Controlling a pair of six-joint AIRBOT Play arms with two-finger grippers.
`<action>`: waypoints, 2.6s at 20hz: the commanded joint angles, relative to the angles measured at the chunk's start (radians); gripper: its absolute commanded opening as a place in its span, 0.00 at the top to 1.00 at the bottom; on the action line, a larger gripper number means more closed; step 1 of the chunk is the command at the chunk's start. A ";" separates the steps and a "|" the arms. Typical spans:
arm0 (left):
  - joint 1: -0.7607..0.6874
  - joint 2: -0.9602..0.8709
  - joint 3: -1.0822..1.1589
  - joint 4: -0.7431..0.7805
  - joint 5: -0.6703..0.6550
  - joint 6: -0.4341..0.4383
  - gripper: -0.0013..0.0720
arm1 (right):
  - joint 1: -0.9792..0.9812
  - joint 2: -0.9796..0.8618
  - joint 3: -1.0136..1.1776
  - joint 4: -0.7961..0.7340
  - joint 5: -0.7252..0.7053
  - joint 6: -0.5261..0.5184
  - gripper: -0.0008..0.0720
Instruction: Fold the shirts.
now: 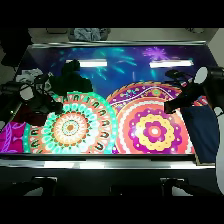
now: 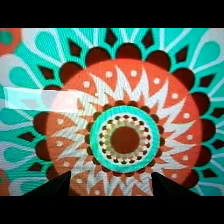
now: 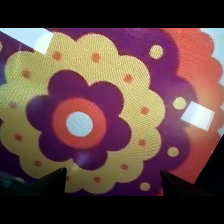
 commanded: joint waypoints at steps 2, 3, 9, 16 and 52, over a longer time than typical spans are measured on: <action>0.000 0.001 0.000 0.000 0.000 0.000 0.15 | 0.000 -0.001 0.000 0.000 0.000 0.000 0.06; 0.000 0.001 0.000 0.000 0.000 0.000 0.15 | 0.000 -0.001 0.000 0.000 0.000 0.000 0.06; 0.000 0.001 0.000 0.000 0.000 0.000 0.15 | 0.000 -0.001 0.000 0.000 0.000 0.000 0.06; 0.000 0.000 -0.001 -0.001 0.060 -0.003 0.15 | 0.000 -0.001 0.000 0.000 -0.019 0.002 0.06; 0.281 -0.806 0.798 -0.605 0.311 0.035 0.94 | 0.000 -0.023 -0.001 0.150 -0.327 -0.033 0.06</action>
